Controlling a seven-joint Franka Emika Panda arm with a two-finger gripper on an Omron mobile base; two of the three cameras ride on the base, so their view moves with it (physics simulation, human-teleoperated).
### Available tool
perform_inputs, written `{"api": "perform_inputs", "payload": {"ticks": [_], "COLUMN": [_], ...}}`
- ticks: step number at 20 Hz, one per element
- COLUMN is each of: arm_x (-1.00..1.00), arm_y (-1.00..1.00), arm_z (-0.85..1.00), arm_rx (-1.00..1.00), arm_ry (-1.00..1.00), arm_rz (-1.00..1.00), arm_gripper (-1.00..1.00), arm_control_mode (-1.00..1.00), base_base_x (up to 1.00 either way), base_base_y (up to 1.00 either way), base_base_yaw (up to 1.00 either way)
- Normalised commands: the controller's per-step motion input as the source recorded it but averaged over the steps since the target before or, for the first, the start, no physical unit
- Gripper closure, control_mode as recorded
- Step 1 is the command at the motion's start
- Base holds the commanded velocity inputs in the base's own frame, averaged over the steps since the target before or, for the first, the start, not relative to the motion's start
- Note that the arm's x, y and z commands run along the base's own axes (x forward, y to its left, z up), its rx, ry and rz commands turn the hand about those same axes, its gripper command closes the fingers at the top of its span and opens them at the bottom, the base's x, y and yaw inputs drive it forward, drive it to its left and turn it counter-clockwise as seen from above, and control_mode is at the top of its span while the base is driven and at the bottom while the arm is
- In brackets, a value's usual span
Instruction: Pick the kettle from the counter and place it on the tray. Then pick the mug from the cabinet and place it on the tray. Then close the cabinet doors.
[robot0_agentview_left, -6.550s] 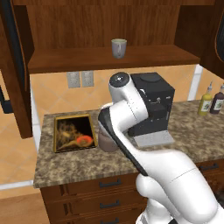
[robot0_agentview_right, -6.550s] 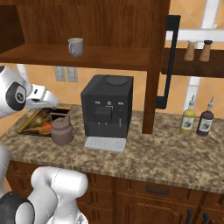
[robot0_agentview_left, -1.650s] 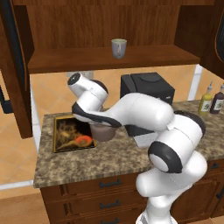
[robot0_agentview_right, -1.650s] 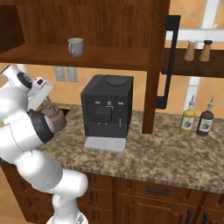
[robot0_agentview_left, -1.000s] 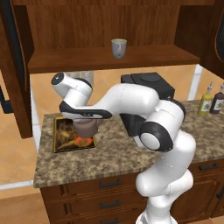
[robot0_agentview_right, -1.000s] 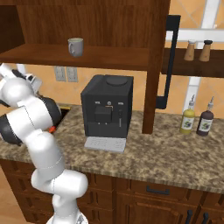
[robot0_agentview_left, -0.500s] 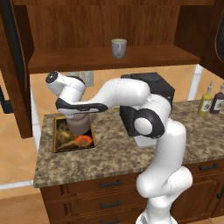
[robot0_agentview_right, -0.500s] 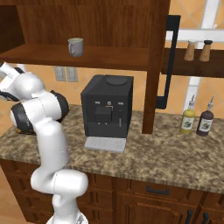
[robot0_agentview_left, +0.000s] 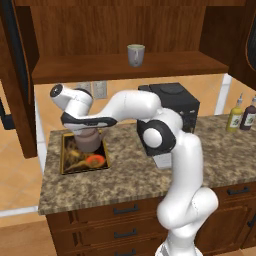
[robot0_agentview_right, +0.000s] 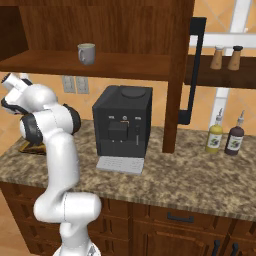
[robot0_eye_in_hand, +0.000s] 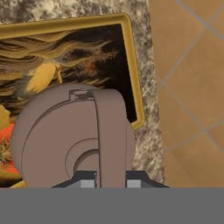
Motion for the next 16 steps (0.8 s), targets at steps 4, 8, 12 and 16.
{"api": "perform_inputs", "payload": {"ticks": [4,8,12,16], "arm_x": [0.3,0.27,0.26,0.23], "arm_y": [0.0,0.0,-0.01,0.0], "arm_z": [-0.26,-0.19,-0.22,-0.26], "arm_rx": [0.0,0.0,0.0,0.0], "arm_ry": [0.0,-0.03,-0.05,-0.01], "arm_rz": [0.0,0.0,0.01,0.01], "arm_gripper": [1.0,1.0,1.0,1.0], "arm_control_mode": [-1.0,-1.0,-1.0,-1.0], "base_base_x": [0.0,0.0,0.0,0.0], "base_base_y": [0.0,0.0,0.0,0.0], "base_base_yaw": [0.0,0.0,0.0,0.0]}}
